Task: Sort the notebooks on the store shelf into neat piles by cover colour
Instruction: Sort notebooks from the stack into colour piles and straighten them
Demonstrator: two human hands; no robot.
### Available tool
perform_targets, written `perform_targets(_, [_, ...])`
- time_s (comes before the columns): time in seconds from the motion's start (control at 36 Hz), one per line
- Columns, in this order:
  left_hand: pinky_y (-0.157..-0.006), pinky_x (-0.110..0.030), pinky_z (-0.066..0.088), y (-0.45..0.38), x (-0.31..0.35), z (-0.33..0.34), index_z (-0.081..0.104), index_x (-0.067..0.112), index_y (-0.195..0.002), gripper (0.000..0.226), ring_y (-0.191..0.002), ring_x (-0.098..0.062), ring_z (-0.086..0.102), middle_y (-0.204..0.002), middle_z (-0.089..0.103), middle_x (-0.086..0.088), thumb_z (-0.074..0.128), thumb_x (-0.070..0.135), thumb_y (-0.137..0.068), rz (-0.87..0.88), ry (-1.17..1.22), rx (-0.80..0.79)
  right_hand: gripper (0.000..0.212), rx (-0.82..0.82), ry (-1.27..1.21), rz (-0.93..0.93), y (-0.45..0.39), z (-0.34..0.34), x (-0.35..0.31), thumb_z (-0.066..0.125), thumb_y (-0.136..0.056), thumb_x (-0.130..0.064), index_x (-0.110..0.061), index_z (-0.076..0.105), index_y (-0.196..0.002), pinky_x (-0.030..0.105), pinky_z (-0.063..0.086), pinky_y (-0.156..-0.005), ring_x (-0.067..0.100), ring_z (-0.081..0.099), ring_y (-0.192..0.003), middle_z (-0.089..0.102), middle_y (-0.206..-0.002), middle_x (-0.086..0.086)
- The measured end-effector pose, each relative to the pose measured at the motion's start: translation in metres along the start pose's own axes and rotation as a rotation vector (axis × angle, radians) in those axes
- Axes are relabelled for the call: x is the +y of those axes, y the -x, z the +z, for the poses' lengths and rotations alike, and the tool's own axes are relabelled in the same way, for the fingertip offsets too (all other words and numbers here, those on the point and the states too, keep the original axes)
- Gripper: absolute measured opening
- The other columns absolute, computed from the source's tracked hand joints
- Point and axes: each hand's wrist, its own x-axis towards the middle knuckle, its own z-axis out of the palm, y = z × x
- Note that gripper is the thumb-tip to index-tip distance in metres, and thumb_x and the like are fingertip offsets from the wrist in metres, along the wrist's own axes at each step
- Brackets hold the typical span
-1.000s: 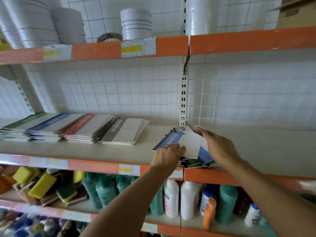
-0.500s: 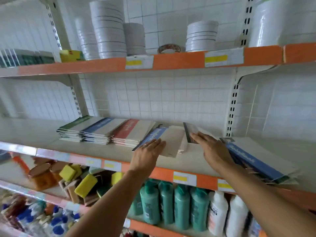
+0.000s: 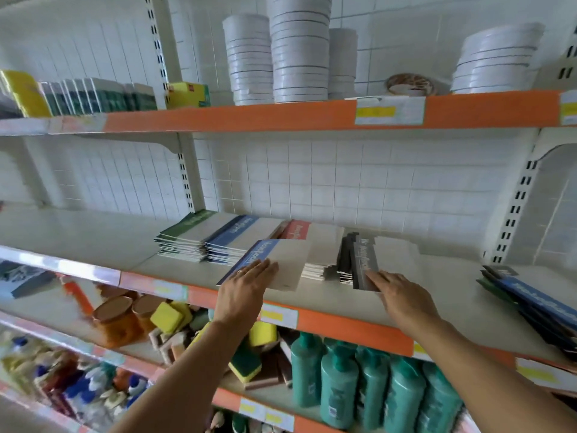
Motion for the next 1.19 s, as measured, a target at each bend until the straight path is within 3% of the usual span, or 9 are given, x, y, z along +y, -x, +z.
perform_targets(0.11, [-0.064,-0.041,0.058,-0.001,-0.014,0.009,0.077,0.011,-0.095,0.05,-0.086,-0.026,0.072,-0.098,0.074,-0.008,0.034,0.008,-0.071,-0.016,-0.024,0.03,0.056,-0.075,-0.038,0.02,-0.01,0.002,-0.001,0.034,-0.101,-0.043,-0.025,0.018,-0.152,0.031,0.037,-0.105,0.017,0.029,-0.139,0.027,-0.155,-0.003])
perform_targets(0.31, [-0.072,-0.051,0.055,-0.005,-0.038,0.024,0.076,0.007,-0.098,0.05,-0.088,-0.032,0.071,-0.099,0.073,-0.012,0.032,0.008,-0.073,-0.076,-0.063,0.027,0.056,-0.09,-0.044,0.019,-0.034,0.007,0.006,0.039,-0.1,-0.044,-0.022,0.026,-0.149,0.032,0.036,-0.106,0.018,0.029,-0.14,0.029,-0.154,-0.001])
perform_targets(0.53, [-0.076,-0.048,0.055,-0.007,-0.07,0.044,0.076,0.01,-0.099,0.05,-0.089,-0.03,0.071,-0.1,0.073,-0.009,0.032,0.009,-0.075,-0.064,-0.142,-0.038,0.054,-0.038,-0.026,0.097,-0.049,0.016,0.01,0.044,-0.097,-0.046,-0.029,0.033,-0.147,0.031,0.044,-0.096,0.019,0.039,-0.129,0.039,-0.142,-0.002])
perform_targets(0.75, [-0.08,-0.039,0.055,-0.024,-0.116,0.077,0.075,0.012,-0.099,0.05,-0.089,-0.027,0.07,-0.099,0.074,-0.005,0.033,0.006,-0.072,-0.054,-0.145,-0.128,0.064,-0.036,-0.013,0.19,-0.061,0.025,0.003,0.028,-0.093,-0.064,-0.033,0.027,-0.148,0.031,0.036,-0.102,0.018,0.034,-0.132,0.034,-0.145,-0.004])
perform_targets(0.86, [-0.081,-0.043,0.055,-0.03,-0.135,0.096,0.072,0.012,-0.105,0.044,-0.092,-0.026,0.07,-0.103,0.073,-0.007,0.05,-0.002,-0.07,-0.028,-0.114,-0.159,0.059,-0.008,-0.029,0.267,-0.067,0.027,-0.004,0.029,-0.093,-0.063,-0.034,0.035,-0.144,0.032,0.036,-0.102,0.019,0.038,-0.128,0.039,-0.139,-0.005])
perform_targets(0.94, [-0.076,-0.038,0.056,-0.032,-0.142,0.1,0.07,0.013,-0.108,0.039,-0.091,-0.025,0.07,-0.104,0.072,-0.006,0.048,0.023,-0.077,0.009,-0.091,-0.224,0.056,-0.003,-0.053,0.302,-0.069,0.028,-0.007,0.03,-0.094,-0.062,-0.034,0.039,-0.142,0.032,0.036,-0.102,0.019,0.039,-0.125,0.042,-0.136,-0.005])
perform_targets(1.03, [-0.077,-0.037,0.056,-0.037,-0.148,0.102,0.069,0.017,-0.111,0.056,-0.095,-0.024,0.069,-0.109,0.071,-0.003,0.045,0.057,-0.079,0.022,-0.11,-0.325,0.055,-0.001,-0.054,0.325,-0.07,0.029,-0.009,0.033,-0.094,-0.061,-0.033,0.041,-0.141,0.032,0.037,-0.1,0.019,0.04,-0.124,0.043,-0.134,-0.005])
perform_targets(1.14, [-0.099,-0.041,0.044,-0.042,-0.153,0.108,0.059,0.02,-0.129,0.096,-0.121,-0.025,0.056,-0.133,0.058,-0.005,0.008,0.083,-0.079,-0.05,-0.017,-0.43,0.053,0.03,-0.07,0.355,-0.068,0.03,-0.013,0.038,-0.093,-0.059,-0.032,0.045,-0.139,0.034,0.035,-0.102,0.02,0.042,-0.125,0.046,-0.131,-0.005])
perform_targets(1.19, [-0.107,-0.04,0.035,-0.046,-0.153,0.109,0.051,0.022,-0.137,0.112,-0.131,-0.023,0.046,-0.142,0.049,-0.003,-0.011,0.086,-0.07,-0.053,-0.001,-0.439,0.053,0.02,-0.064,0.356,-0.068,0.03,-0.014,0.037,-0.094,-0.058,-0.033,0.043,-0.14,0.033,0.035,-0.103,0.019,0.041,-0.126,0.046,-0.133,-0.005])
